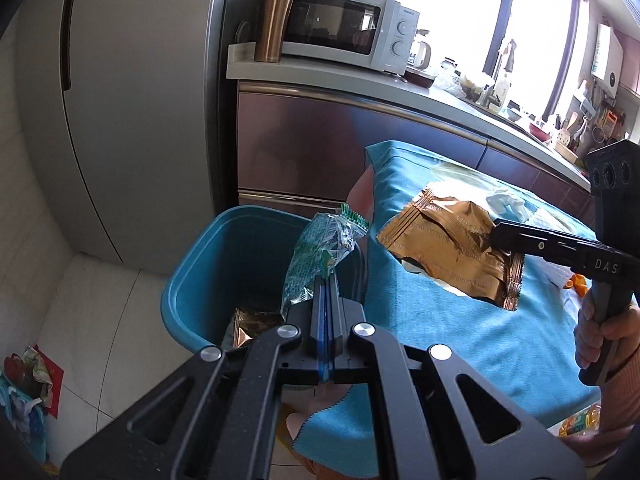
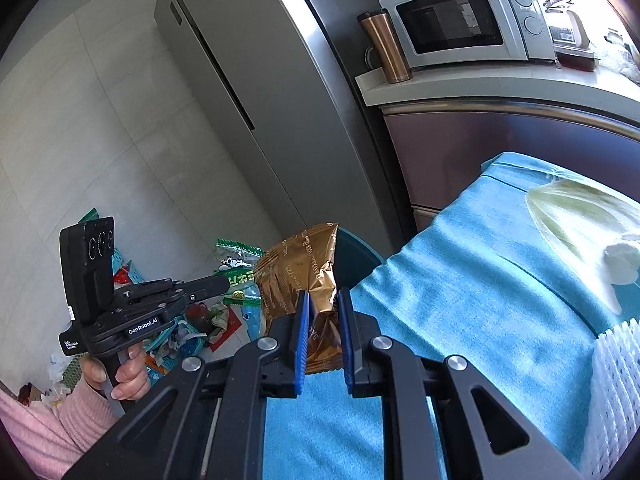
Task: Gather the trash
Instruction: 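Carry the clear wrapper and gold bag in both tools over the teal bin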
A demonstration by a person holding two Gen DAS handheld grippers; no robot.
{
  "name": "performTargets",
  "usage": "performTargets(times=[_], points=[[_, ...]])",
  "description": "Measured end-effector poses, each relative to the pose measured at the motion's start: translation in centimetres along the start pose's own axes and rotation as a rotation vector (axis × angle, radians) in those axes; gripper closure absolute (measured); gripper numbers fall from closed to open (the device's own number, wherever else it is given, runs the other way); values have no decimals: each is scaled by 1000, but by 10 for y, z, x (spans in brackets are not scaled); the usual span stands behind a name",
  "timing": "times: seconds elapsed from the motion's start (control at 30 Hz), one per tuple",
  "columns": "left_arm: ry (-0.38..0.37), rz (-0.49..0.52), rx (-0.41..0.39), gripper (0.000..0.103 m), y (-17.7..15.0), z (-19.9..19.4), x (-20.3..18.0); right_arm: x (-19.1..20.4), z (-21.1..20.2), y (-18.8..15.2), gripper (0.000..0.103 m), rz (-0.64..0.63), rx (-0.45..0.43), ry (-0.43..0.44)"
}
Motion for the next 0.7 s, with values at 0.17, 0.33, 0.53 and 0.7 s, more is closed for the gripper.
performTargets(times=[0.17,0.33,0.53,0.7], points=[[19,-20,21,102,-3,10,9,2,13,3,90,-8,21,-10],[30,-35,40,102,-4,21,15,5,27,8,90,-14,44,-17],[46,-44,65,102,-5,34,22,6,48,12,90,-17,74,-28],[56,-54,82,102,-4,45,27,7,64,15,90,-16,91,-39]])
Point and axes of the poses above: each gripper's, at about its wrist camera, not at the fingertips, and z roughly the way its jaws point, x to its left, y to its top, the point moved 2 cm from there along z, roughly the way its jaws point, and after that the axes turned 3 degrees about -y, right-handed, at the moved point
